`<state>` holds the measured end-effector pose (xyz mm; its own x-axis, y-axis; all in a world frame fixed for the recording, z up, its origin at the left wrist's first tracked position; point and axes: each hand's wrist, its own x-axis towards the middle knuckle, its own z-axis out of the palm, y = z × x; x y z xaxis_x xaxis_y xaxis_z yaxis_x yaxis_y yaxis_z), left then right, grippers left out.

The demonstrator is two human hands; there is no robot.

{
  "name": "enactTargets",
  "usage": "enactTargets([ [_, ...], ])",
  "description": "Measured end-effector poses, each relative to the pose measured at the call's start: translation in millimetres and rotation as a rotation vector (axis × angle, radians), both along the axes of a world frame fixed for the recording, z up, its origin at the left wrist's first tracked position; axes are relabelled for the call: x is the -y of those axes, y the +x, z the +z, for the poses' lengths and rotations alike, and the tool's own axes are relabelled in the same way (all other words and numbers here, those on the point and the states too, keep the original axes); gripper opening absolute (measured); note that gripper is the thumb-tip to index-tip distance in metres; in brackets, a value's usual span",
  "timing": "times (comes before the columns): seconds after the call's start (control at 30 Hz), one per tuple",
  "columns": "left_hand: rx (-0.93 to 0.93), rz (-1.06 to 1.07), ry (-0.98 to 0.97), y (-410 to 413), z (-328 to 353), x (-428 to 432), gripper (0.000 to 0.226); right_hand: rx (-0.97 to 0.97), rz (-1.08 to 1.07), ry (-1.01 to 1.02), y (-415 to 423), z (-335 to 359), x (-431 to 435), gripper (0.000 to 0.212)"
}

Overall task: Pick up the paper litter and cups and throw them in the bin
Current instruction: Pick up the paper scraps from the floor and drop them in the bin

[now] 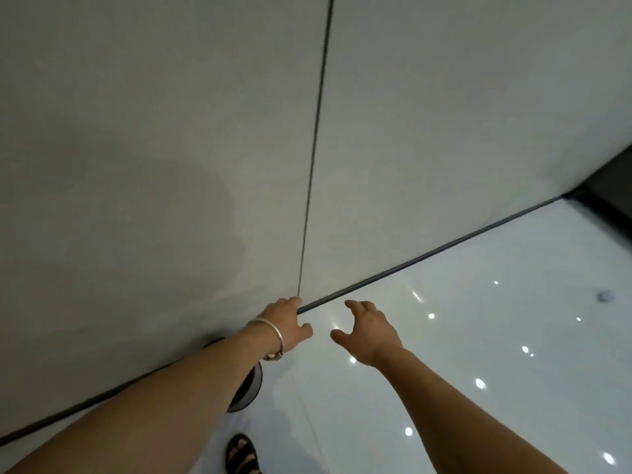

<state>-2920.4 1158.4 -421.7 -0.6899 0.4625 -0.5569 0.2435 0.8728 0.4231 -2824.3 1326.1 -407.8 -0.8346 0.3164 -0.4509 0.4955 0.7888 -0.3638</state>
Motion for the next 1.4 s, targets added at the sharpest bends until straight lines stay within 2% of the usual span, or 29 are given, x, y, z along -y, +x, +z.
enactTargets([
  [0.3,-0.159,-0.45,0.049,140,76,-244,0.068,-0.082,-0.41,0.115,217,69,-193,0.078],
  [0.53,-0.224,-0.738,0.149,249,106,-402,0.069,-0.051,-0.711,0.125,350,89,-299,0.077],
  [0.87,-0.18,-0.968,0.144,311,82,-602,0.066,0.028,-0.983,0.114,434,77,-442,0.075],
  [1.1,-0.174,-1.135,0.194,344,94,-758,0.067,0.025,-1.198,0.137,476,90,-553,0.075],
  [1.4,-0.147,-1.252,0.142,415,75,-905,0.068,0.102,-1.258,0.063,542,66,-678,0.075],
])
